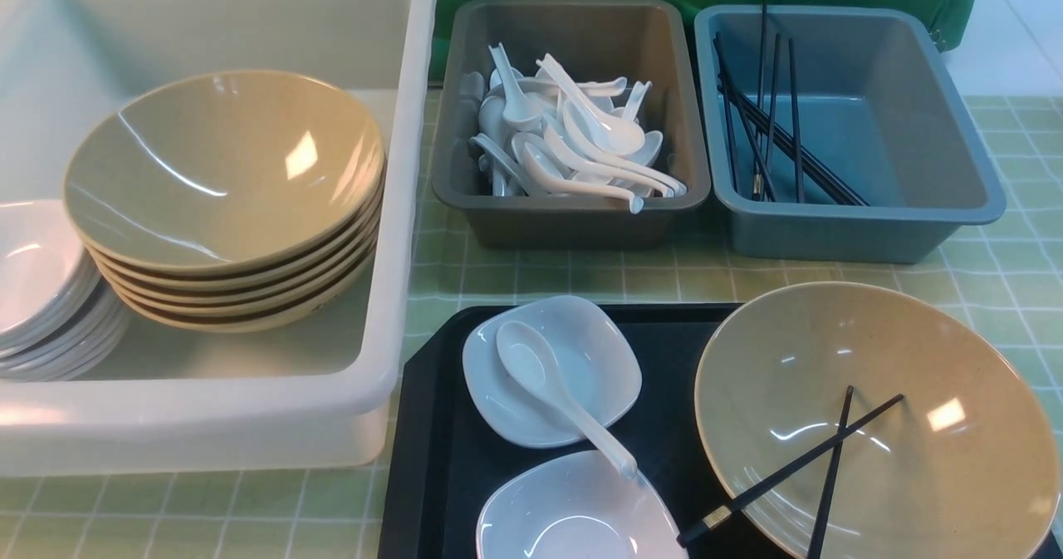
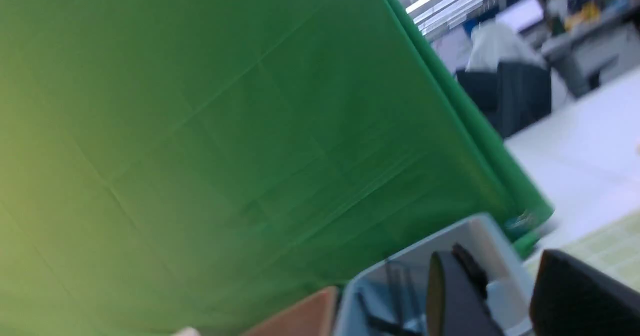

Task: On green table put chopsticks spoon bowls plates into blue grey white boxes.
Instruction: 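Move the grippers toward the tableware on the black tray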

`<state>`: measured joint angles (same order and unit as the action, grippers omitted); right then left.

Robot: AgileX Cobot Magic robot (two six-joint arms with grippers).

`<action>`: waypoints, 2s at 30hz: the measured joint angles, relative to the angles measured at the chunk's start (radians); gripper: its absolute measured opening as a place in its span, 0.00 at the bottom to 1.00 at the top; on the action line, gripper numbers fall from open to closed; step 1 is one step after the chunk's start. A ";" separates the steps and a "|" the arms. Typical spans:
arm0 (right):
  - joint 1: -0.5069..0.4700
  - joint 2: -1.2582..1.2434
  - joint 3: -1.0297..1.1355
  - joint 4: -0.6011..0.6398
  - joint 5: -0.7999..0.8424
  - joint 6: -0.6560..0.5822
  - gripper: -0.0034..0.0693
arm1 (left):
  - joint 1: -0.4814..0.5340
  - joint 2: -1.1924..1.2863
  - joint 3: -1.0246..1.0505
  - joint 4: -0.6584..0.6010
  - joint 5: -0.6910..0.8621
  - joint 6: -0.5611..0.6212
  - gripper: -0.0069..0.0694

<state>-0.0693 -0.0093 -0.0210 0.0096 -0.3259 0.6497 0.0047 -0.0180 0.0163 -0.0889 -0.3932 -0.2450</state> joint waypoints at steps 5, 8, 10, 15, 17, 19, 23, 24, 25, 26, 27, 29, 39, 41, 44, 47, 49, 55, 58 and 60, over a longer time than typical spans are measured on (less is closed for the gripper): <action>0.000 0.093 -0.289 0.000 0.183 -0.058 0.37 | 0.000 0.120 -0.240 -0.019 0.178 -0.085 0.09; 0.000 0.238 -0.494 0.000 0.326 -0.170 0.37 | 0.000 0.274 -0.447 0.004 0.323 -0.089 0.09; 0.000 0.336 -0.595 0.000 0.420 -0.218 0.37 | 0.000 0.392 -0.582 0.029 0.447 -0.089 0.09; 0.000 0.548 -0.791 0.000 0.663 -0.322 0.37 | 0.000 0.621 -0.788 0.042 0.792 -0.082 0.09; 0.000 0.648 -0.838 0.000 0.773 -0.430 0.37 | 0.000 0.739 -0.827 0.054 0.961 -0.082 0.09; 0.001 0.694 -0.842 0.004 0.809 -0.460 0.37 | 0.000 0.796 -0.827 0.062 1.012 -0.082 0.09; 0.050 0.750 -0.828 0.076 0.870 -0.473 0.37 | -0.026 0.837 -0.807 0.048 1.050 -0.046 0.09; 0.080 0.763 -0.824 0.114 0.903 -0.518 0.37 | -0.049 0.841 -0.792 0.033 1.055 -0.010 0.09; 0.108 0.777 -0.824 0.146 0.943 -0.575 0.37 | -0.076 0.843 -0.776 0.011 1.063 0.032 0.09; 0.143 0.800 -0.825 0.177 0.999 -0.629 0.37 | -0.101 0.845 -0.761 -0.011 1.069 0.085 0.09; 0.143 0.800 -0.826 0.182 0.999 -0.637 0.37 | -0.106 0.847 -0.758 -0.022 1.072 0.108 0.09; 0.206 0.879 -0.840 0.229 1.123 -0.664 0.37 | -0.164 0.856 -0.722 -0.089 1.091 0.253 0.09; 0.249 1.204 -0.985 0.254 1.290 -0.354 0.44 | -0.265 0.860 -0.705 -0.293 1.096 0.583 0.09; 0.249 1.273 -0.995 0.275 1.290 -0.286 0.48 | -0.265 0.860 -0.705 -0.321 1.096 0.597 0.09; 0.249 1.346 -0.996 0.318 1.294 -0.239 0.55 | -0.265 0.860 -0.705 -0.340 1.094 0.599 0.09; 0.257 1.403 -0.996 0.354 1.294 -0.201 0.61 | -0.265 0.860 -0.705 -0.345 1.091 0.599 0.09; 0.277 1.427 -0.996 0.357 1.294 -0.165 0.65 | -0.265 0.860 -0.705 -0.348 1.091 0.599 0.09; 0.399 1.437 -0.997 0.275 1.288 0.110 0.68 | -0.265 0.860 -0.705 -0.352 1.095 0.599 0.09; 0.437 1.444 -0.997 0.226 1.285 0.243 0.68 | -0.265 0.860 -0.705 -0.352 1.111 0.599 0.09; 0.449 1.457 -0.997 0.214 1.282 0.301 0.68 | -0.265 0.860 -0.705 -0.352 1.121 0.599 0.09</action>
<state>0.3793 1.4475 -1.0178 0.2239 0.9563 0.9505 -0.2606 0.8418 -0.6888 -0.4413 0.7283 0.3544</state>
